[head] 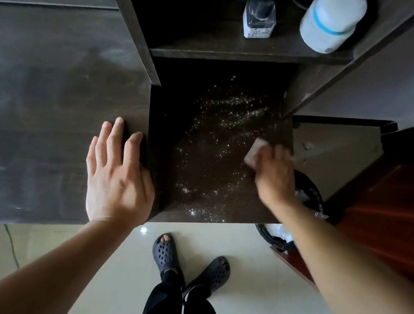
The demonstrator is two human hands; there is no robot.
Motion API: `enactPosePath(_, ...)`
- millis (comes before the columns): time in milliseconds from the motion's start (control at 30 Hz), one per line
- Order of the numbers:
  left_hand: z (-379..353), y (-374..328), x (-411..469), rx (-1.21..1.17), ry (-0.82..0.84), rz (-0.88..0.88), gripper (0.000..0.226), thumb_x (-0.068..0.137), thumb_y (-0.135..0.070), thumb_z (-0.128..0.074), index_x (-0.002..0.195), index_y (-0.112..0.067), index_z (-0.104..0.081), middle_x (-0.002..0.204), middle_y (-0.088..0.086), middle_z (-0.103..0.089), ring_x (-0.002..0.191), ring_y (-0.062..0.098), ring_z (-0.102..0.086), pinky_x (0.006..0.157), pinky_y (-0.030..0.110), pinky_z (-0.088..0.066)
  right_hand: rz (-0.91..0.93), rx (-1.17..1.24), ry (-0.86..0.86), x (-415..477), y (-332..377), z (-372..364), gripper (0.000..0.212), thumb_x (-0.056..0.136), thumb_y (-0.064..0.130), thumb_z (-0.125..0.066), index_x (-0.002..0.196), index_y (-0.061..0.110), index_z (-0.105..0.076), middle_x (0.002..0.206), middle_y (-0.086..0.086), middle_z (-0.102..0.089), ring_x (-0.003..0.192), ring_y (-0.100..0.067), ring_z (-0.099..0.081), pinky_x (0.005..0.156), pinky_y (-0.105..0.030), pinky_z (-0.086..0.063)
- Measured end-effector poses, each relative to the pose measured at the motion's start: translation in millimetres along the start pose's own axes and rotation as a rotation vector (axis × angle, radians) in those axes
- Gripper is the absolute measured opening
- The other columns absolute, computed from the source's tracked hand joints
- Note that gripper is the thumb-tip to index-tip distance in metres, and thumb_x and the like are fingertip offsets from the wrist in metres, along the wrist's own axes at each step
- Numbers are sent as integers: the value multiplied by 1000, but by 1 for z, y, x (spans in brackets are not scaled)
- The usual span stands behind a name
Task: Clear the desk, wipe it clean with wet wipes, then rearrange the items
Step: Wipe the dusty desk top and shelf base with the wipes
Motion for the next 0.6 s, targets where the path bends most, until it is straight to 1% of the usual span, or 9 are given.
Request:
enactPosePath(67,1,0,1,-2,1,3,52,79,-15,-36,128,-1,-46,147,24,-31,138,42,-23,114,54,-18,194,54,31,-55,20,-6,12,81,6,-63,87,7,-53,81,-13,-51,74,-29,-47,68,-44,-42)
enactPosePath(133,1,0,1,5,7,7,51,79,-14,-38,127,-1,-46,147,25,-31,138,42,-23,114,53,-17,365,114,60,-86,22,-10,10,85,15,-60,83,10,-52,78,-9,-50,71,-26,-43,67,-40,-39)
enactPosePath(200,1,0,2,5,8,12,51,79,-14,-38,127,-1,-47,147,25,-32,138,42,-23,114,53,-17,411,96,72,-67,7,-14,14,88,23,-55,84,9,-55,79,-9,-53,72,-26,-46,65,-41,-42)
enactPosePath(233,1,0,2,5,8,12,51,79,-15,-37,127,-1,-47,147,25,-32,138,42,-23,114,52,-17,354,68,43,-45,-1,-13,16,90,24,-54,86,8,-56,81,-11,-54,74,-29,-48,65,-43,-43)
enactPosePath(333,1,-1,2,5,14,13,51,80,-17,-35,128,-1,-47,147,25,-31,138,41,-23,115,52,-17,-12,27,7,27,-25,-6,20,93,23,-50,96,4,-56,95,-21,-55,86,-38,-51,76,-47,-44)
enactPosePath(400,1,-1,2,8,10,12,51,80,-17,-35,128,-1,-47,147,25,-32,139,41,-23,115,52,-17,-153,45,-29,31,-15,-3,18,92,19,-50,98,2,-56,98,-23,-54,90,-40,-51,78,-46,-42)
enactPosePath(467,2,0,1,6,14,12,52,80,-18,-36,128,-1,-47,147,25,-32,138,42,-23,115,52,-17,-39,38,-4,-6,18,-7,11,86,11,-57,94,4,-57,90,-19,-55,82,-35,-52,71,-44,-42)
enactPosePath(533,2,-1,1,11,14,12,52,80,-18,-36,128,-1,-47,147,25,-32,138,42,-23,114,53,-18,196,96,64,-58,45,-11,11,79,8,-67,85,8,-58,81,-10,-53,73,-28,-48,68,-40,-39)
enactPosePath(600,2,-1,2,15,20,16,52,80,-18,-36,128,-1,-47,147,25,-32,138,42,-24,114,53,-18,372,164,92,-74,41,-12,14,76,10,-71,78,10,-58,75,-6,-51,69,-25,-47,66,-37,-38)
Point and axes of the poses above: each hand's wrist, its own x-axis towards the middle knuckle, its own z-axis out of the back of the hand, y = z × x, the point moved 6 cm from there along x, towards the middle knuckle
